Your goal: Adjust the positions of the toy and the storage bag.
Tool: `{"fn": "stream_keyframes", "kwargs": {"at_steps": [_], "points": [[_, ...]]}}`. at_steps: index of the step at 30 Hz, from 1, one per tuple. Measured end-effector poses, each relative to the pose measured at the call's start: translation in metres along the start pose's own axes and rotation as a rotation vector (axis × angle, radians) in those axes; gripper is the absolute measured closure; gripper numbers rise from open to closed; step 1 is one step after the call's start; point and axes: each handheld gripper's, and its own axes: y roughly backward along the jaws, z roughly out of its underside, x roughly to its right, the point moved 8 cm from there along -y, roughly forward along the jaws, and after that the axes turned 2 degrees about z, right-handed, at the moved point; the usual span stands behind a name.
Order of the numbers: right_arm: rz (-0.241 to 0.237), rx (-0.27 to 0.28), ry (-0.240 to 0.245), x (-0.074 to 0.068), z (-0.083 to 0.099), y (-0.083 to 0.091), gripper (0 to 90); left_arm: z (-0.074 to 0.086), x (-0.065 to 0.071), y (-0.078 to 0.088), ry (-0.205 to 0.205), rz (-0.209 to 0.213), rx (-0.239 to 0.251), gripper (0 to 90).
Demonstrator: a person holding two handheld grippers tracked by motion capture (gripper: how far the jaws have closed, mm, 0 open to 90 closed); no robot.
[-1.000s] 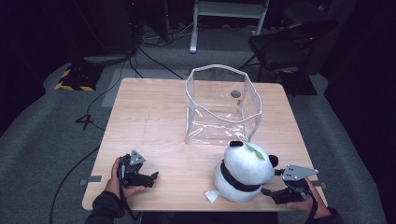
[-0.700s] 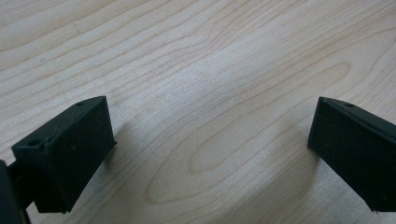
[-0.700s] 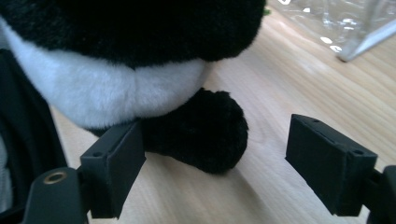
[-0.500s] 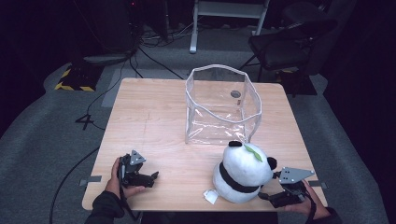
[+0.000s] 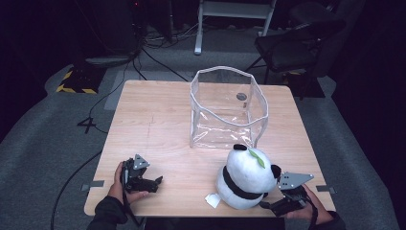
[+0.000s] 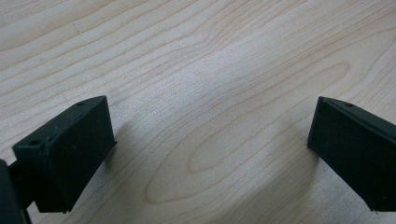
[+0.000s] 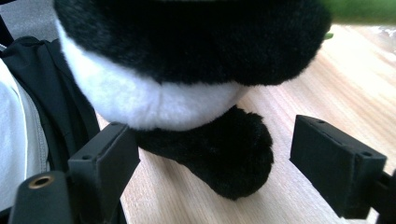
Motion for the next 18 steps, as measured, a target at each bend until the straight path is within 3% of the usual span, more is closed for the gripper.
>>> {"fn": "stream_keyframes", "kwargs": {"at_steps": [4,6,7,8,12,13,18], "points": [[-0.009,0.002,-0.006,-0.0004,0.0003,-0.0038,16.7,0.0,0.0,0.0,0.0,0.0,0.0,0.5],[-0.051,0.011,-0.011,-0.0039,0.0008,-0.0051,28.9,0.0,0.0,0.0,0.0,0.0,0.0,0.5],[-0.05,0.016,-0.002,-0.0046,0.0011,-0.0062,31.6,0.0,0.0,0.0,0.0,0.0,0.0,0.5],[-0.038,0.01,0.024,-0.0047,0.0027,-0.0075,41.6,-0.0001,0.0,-0.0001,0.001,-0.002,0.0,0.5],[-0.024,0.025,0.035,-0.0023,0.0034,-0.0066,52.3,-0.0002,0.0001,-0.0001,0.002,-0.003,-0.002,0.5],[-0.01,0.032,0.04,-0.0004,0.0046,-0.0057,58.7,-0.0003,0.0002,-0.0002,0.001,-0.003,-0.001,0.5],[0.001,0.046,0.046,0.0018,0.005,-0.005,64.4,-0.0004,0.0003,-0.0003,0.001,-0.002,-0.002,0.5]]}}
